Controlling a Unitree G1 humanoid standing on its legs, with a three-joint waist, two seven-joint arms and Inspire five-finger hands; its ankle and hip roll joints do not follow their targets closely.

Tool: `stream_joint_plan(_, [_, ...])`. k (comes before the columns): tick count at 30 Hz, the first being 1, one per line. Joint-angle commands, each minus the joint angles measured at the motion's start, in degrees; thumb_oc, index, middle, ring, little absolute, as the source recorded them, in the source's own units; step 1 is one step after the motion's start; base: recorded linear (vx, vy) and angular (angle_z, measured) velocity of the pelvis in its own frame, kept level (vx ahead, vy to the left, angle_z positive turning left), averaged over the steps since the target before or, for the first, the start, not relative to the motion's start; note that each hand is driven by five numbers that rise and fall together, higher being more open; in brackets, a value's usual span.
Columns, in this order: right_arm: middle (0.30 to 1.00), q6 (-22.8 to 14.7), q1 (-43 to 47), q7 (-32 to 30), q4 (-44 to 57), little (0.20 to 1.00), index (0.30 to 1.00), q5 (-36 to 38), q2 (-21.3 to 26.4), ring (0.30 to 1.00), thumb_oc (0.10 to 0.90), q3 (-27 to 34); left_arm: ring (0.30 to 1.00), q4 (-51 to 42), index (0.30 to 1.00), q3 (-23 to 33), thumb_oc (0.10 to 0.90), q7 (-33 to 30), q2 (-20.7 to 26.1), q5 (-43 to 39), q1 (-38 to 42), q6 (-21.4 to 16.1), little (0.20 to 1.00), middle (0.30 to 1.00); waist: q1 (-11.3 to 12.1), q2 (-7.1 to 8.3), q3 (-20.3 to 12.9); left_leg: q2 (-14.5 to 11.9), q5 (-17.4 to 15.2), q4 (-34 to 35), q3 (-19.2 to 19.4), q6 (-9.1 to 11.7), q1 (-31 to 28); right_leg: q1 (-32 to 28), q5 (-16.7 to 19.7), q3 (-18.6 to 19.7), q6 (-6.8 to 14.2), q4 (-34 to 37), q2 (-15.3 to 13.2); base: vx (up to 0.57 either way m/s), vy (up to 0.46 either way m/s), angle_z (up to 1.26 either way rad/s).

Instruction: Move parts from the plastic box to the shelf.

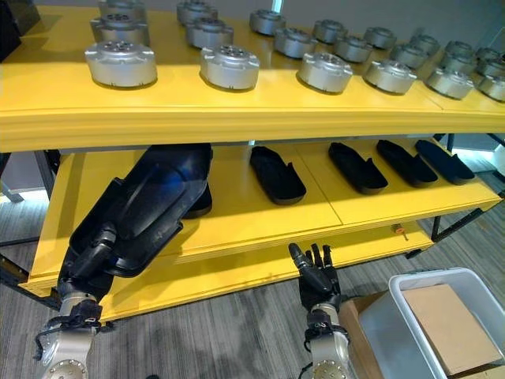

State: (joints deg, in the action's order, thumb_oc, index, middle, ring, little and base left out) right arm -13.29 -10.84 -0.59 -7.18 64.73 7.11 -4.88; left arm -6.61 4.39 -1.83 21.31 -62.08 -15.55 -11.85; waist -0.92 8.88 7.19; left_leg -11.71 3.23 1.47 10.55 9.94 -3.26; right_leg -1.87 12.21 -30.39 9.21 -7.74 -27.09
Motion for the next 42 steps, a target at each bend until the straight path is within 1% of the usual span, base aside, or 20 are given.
stream_joint_plan(1, [1.0, -3.41, 5.29, 2.1, 4.41, 1.0, 1.0, -1.86, 2.84, 1.0, 0.9, 2.72, 0.3, -11.84, 0.3, 3.96, 0.4, 3.63, -1.06, 2.08, 3.02, -6.3, 0.3, 0.3, 0.81, -1.6, -2.21, 2.21, -4.65, 1.86, 3.13, -6.0, -2.53, -0.53, 6.04, -0.35, 5.79, -0.23, -2.04, 0.07, 0.119, -0.07])
stream_joint_plan(5, [1.0, -3.05, 6.28, 1.87, 3.99, 1.0, 1.0, -2.32, 2.92, 1.0, 0.9, 2.02, 0.3, -11.63, 0.3, 4.23, 0.4, 3.32, 0.0, 2.89, 3.33, -6.61, 0.3, 0.3, 1.41, -1.18, -1.55, 4.88, -7.43, -1.29, 3.3, -8.09, -2.22, -0.06, 9.81, 0.48, 5.79, -2.04, -4.42, 0.06, 0.167, -0.05])
stream_joint_plan(8, [1.0, -2.92, 6.44, 1.83, 3.95, 1.0, 1.0, -2.24, 2.58, 1.0, 0.9, 1.22, 0.3, -11.28, 0.3, 4.37, 0.4, 2.75, 0.42, 3.17, 4.18, -7.05, 0.3, 0.3, 1.47, -1.91, -0.7, 6.97, -7.93, -0.73, 3.37, -9.84, -3.25, 1.23, 13.31, 0.81, 5.79, -5.53, -6.82, 0.06, 0.249, 0.05])
stream_joint_plan(9, [1.0, -2.88, 6.51, 1.73, 3.73, 1.0, 1.0, -2.32, 2.26, 1.0, 0.9, 0.82, 0.3, -11.59, 0.3, 4.61, 0.4, 2.38, 0.33, 3.38, 4.42, -7.34, 0.3, 0.3, 1.83, -3.05, -0.55, 7.18, -8.82, 0.33, 2.96, -10.21, -4.73, 1.72, 13.9, 0.43, 5.79, -7.9, -7.21, 0.12, 0.444, -0.01])
stream_joint_plan(11, [1.0, -2.73, 6.74, 1.77, 2.96, 1.0, 1.0, -2.45, 1.95, 1.0, 0.9, -0.22, 0.3, -11.85, 0.3, 5.59, 0.4, 1.14, -0.33, 3.61, 4.89, -7.89, 0.3, 0.3, 2.65, -4.69, 0.51, 8.88, -9.02, 3.19, 4.52, -11.83, -7.67, 3.8, 12.14, -7.34, 5.79, -15.76, -9.54, 0.11, 0.466, -0.33])
stream_joint_plan(13, [1.0, -2.44, 7.1, 1.86, 2.47, 1.0, 1.0, -2.44, 1.93, 1.0, 0.9, -0.34, 0.3, -11.55, 0.3, 5.63, 0.4, 0.75, -0.61, 3.59, 5.46, -7.82, 0.3, 0.3, 1.81, -5.15, 0.75, 8.83, -9.14, 3.31, 4.03, -12.09, -7.81, 4.79, 9.77, -8.06, 5.79, -18.4, -8.64, 0.05, 0.158, -0.58])
stream_joint_plan(14, [1.0, -2.3, 7.2, 2.1, 2.37, 1.0, 1.0, -2.34, 2.13, 1.0, 0.9, -0.66, 0.3, -11.1, 0.3, 5.15, 0.4, 0.46, -0.59, 3.38, 6.01, -8.04, 0.3, 0.3, 0.49, -5.26, 0.99, 8.78, -8.78, 3.39, 3.44, -12.22, -7.74, 7.13, 7.37, -4.96, 5.72, -18.7, -5.29, -0.02, 0.057, -0.25])
stream_joint_plan(17, [1.0, -2.29, 6.91, 3.42, 3.45, 1.0, 1.0, -2.03, 3.5, 1.0, 0.9, -1.28, 0.3, -10.07, 0.3, 4.46, 0.4, 0.39, -1.25, 3.15, 6.2, -8.28, 0.3, 0.3, -1.56, -5.36, 0.85, 9.26, -7.06, 3.53, 2.74, -11.96, -6.25, 12.57, 0.59, 1.12, 2.56, -13.62, 5.49, 0.01, 0.011, 0.15])
stream_joint_plan(19, [1.0, -2.41, 6.37, 3.65, 3.99, 1.0, 1.0, -1.41, 3.8, 1.0, 0.9, -1.4, 0.3, -9.42, 0.3, 4.35, 0.4, 0.77, -1.59, 3.23, 5.94, -8.24, 0.3, 0.3, -1.78, -4.65, 0.81, 9.36, -6.68, 3.53, 1.26, -10.75, -5.55, 10.75, -2.75, 4.04, 0.83, -6.37, 8.97, 0.03, -0.144, 0.16])
stream_joint_plan(20, [1.0, -2.74, 6.0, 3.75, 4.11, 1.0, 1.0, -1.4, 4.26, 1.0, 0.9, -1.58, 0.3, -8.71, 0.3, 4.06, 0.4, 1.18, -2.04, 3.02, 5.52, -8.34, 0.3, 0.3, -1.72, -4.15, -0.02, 8.96, -6.39, 3.53, 1.15, -10.07, -4.64, 9.43, -4.01, 6.1, -0.12, -3.1, 11.47, 0.03, -0.192, 0.5])
stream_joint_plan(22, [1.0, -2.72, 5.85, 3.86, 4.37, 1.0, 1.0, -1.55, 4.32, 1.0, 0.9, -1.14, 0.3, -8.55, 0.3, 4.66, 0.4, 1.24, -2.6, 3.08, 4.87, -8.55, 0.3, 0.3, -1.3, -4.29, -0.95, 8.24, -7.05, 3.53, 1.21, -9.61, -4.69, 8.47, -4.9, 5.16, 0.66, -1.58, 11.93, 0.08, -0.158, 0.4])
stream_joint_plan(29, [1.0, -3.89, 4.11, 3.71, 4.56, 1.0, 1.0, -2.5, 5.52, 1.0, 0.9, 1.61, 0.3, -8.86, 0.3, 4.61, 0.4, 1.91, -4.58, 0.9, 3.46, -8.53, 0.3, 0.3, -0.8, -4.07, -1.97, 3.86, -4.84, 2.24, 2.74, -6.33, -3.34, 3.27, -7.51, 0.16, -1.38, 3.14, 14.63, 0.03, -0.197, 0.06])
stream_joint_plan(30, [1.0, -4.46, 4.05, 3.88, 4.4, 1.0, 1.0, -2.09, 6.15, 1.0, 0.9, 2.18, 0.3, -8.55, 0.3, 4.23, 0.4, 2.43, -4.96, 0.39, 4.09, -8.67, 0.3, 0.3, -0.52, -3.86, -1.29, 2.81, -5.51, -3.29, 2.49, -5.11, 0.05, 2.25, -8.41, -0.69, -2.13, 4.24, 14.99, -0.1, -0.204, 0.63])
stream_joint_plan(33, [1.0, -5.12, 4.37, 3.84, 4.94, 1.0, 1.0, -2.27, 7.44, 1.0, 0.9, 2.62, 0.3, -8.44, 0.3, 3.28, 0.4, 2.59, -5.05, 0.11, 4.96, -8.95, 0.3, 0.3, -0.25, -3.9, 0.27, 2.54, -7.15, -10.24, -0.44, -3.86, 4.46, 2.27, -8.97, -0.61, -3.32, 4.43, 15.2, -0.11, -0.093, 0.53])
stream_joint_plan(35, [1.0, -5.7, 4.81, 3.34, 4.41, 1.0, 1.0, -2.19, 7.14, 1.0, 0.9, 2.63, 0.3, -8.84, 0.3, 3.17, 0.4, 2.35, -4.79, -0.1, 5.38, -8.93, 0.3, 0.3, -0.8, -4.02, 0.28, -1.58, -5.28, -8.94, 0.52, -2.59, 4.82, 2.12, -9.11, -0.84, -3.28, 4.48, 15.18, -0.04, 0.041, 0.19])
stream_joint_plan(37, [1.0, -6.13, 4.64, 3.09, 4.39, 1.0, 1.0, -2.02, 6.75, 1.0, 0.9, 2.56, 0.3, -9.91, 0.3, 3.0, 0.4, 2.19, -4.49, 0.07, 5.39, -8.96, 0.3, 0.3, -0.95, -4.38, 0.06, -6.72, -0.79, -5.7, 1.92, -1.05, 3.77, 1.49, -9.33, -1.23, -2.8, 4.55, 14.95, 0.02, 0.1, 0.1])
stream_joint_plan(38, [1.0, -6.13, 4.63, 3.1, 4.39, 1.0, 1.0, -2.02, 6.75, 1.0, 0.9, 2.56, 0.3, -9.93, 0.3, 3.0, 0.4, 2.17, -4.5, 0.08, 5.38, -8.95, 0.3, 0.3, -0.94, -4.41, 0.08, -6.77, -0.66, -5.49, 1.95, -0.99, 3.63, 1.44, -9.35, -1.23, -2.84, 4.57, 15.03, 0.03, 0.117, 0.08])
stream_joint_plan(39, [1.0, -6.46, 4.53, 3.0, 4.23, 1.0, 1.0, -1.96, 6.63, 1.0, 0.9, 2.23, 0.3, -10.17, 0.3, 2.76, 0.4, 1.98, -4.28, 0.28, 5.73, -9.17, 0.3, 0.3, -0.83, -4.6, 0.11, -9.41, 2.34, -4.0, 1.23, -0.16, 4.25, 1.37, -9.61, -0.96, -2.21, 4.18, 14.5, 0.05, 0.148, 0.12])
stream_joint_plan(41, [1.0, -6.1, 4.32, 2.9, 4.04, 1.0, 1.0, -1.86, 6.95, 1.0, 0.9, 2.08, 0.3, -9.87, 0.3, 2.46, 0.4, 2.0, -4.03, 0.31, 5.89, -8.84, 0.3, 0.3, -0.96, -5.49, 0.05, -9.25, 2.32, -1.56, 0.05, -0.38, 2.42, 1.73, -10.37, -0.22, -1.79, 3.22, 14.06, 0.06, 0.145, 0.13])
stream_joint_plan(42, [1.0, -6.14, 4.18, 3.14, 3.85, 1.0, 1.0, -1.81, 7.1, 1.0, 0.9, 2.06, 0.3, -9.77, 0.3, 2.2, 0.4, 1.97, -4.18, 0.2, 6.32, -8.82, 0.3, 0.3, -1.77, -6.28, -0.47, -9.2, 2.72, 0.74, 2.21, -0.14, 1.46, 1.76, -9.9, -0.71, -1.49, 2.66, 13.44, 0.04, 0.098, 0.04])
